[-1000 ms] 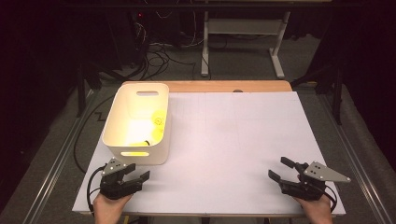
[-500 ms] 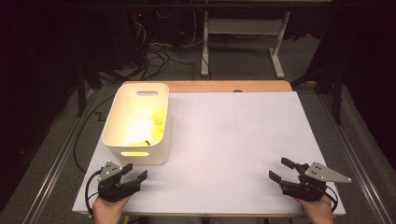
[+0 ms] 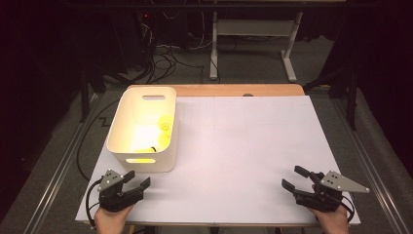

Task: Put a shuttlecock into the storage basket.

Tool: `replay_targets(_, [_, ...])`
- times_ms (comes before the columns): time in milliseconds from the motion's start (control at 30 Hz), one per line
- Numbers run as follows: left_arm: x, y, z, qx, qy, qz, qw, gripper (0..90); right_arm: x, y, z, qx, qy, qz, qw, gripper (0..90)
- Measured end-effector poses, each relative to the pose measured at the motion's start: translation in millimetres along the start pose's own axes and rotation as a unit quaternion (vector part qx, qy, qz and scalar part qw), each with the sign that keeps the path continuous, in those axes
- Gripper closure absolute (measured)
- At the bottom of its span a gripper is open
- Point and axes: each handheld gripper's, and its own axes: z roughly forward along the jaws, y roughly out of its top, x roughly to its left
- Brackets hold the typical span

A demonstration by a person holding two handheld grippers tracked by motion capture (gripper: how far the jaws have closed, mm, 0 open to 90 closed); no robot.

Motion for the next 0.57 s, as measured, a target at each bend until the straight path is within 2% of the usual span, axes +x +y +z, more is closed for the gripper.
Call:
replay_targets(133, [-1.3, -0.1, -0.9, -0.002, 0.003, 0.005, 1.0, 32.6, -0.5, -0.1, 0.8, 0.002, 0.001, 0.001, 1.0, 29.6])
replay_targets(367, [-0.8, 0.1, -2.5, -0.009, 0.001, 0.002, 1.0, 32.3, -1.7, -0.5, 1.6, 0.003, 0.002, 0.003, 1.0, 29.6])
replay_targets(567, [-2.4, 0.8, -0.7, -0.003, -0.003, 0.009, 0.9999, 32.3, -3.1, -0.7, 2.1, 0.002, 0.004, 0.005, 1.0, 29.5])
